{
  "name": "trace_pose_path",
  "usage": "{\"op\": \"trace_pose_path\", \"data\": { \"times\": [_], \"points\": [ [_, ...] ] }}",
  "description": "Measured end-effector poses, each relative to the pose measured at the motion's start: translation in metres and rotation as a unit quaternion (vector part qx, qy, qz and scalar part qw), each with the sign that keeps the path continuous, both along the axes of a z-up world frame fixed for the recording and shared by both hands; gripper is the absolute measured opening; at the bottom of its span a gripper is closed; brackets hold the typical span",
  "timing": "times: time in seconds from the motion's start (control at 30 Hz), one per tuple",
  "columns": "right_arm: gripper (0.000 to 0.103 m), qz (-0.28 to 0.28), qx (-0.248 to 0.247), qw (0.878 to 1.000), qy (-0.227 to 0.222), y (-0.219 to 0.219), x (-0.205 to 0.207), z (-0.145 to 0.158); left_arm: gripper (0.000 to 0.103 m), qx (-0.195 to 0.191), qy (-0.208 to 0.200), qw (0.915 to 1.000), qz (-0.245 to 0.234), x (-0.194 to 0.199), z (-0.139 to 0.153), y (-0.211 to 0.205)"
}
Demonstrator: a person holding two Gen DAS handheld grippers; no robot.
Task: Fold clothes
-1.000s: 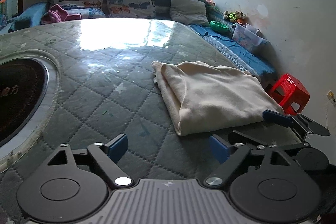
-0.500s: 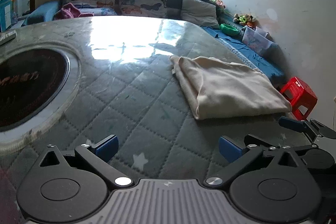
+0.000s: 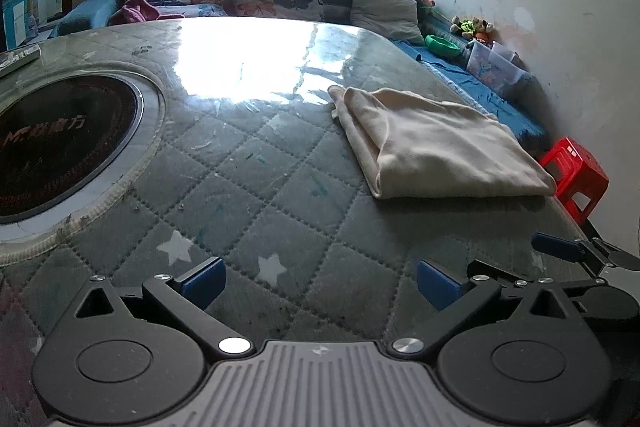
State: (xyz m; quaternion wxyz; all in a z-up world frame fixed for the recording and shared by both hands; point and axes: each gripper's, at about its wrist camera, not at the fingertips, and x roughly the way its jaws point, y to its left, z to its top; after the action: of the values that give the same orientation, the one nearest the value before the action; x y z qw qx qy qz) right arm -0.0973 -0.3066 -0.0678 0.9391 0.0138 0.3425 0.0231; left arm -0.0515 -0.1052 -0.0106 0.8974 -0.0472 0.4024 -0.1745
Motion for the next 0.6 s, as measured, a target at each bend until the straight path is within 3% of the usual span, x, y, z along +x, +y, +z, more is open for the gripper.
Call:
{"op": "trace_pose_path", "data": {
  "times": [0.6],
  "points": [
    [0.103, -0.027, 0.022, 0.999, -0.006, 0.003, -0.018, -0.004, 0.103, 0.022, 0.001, 0.9996, -0.019, -0.02, -0.004, -0.008]
  ]
}}
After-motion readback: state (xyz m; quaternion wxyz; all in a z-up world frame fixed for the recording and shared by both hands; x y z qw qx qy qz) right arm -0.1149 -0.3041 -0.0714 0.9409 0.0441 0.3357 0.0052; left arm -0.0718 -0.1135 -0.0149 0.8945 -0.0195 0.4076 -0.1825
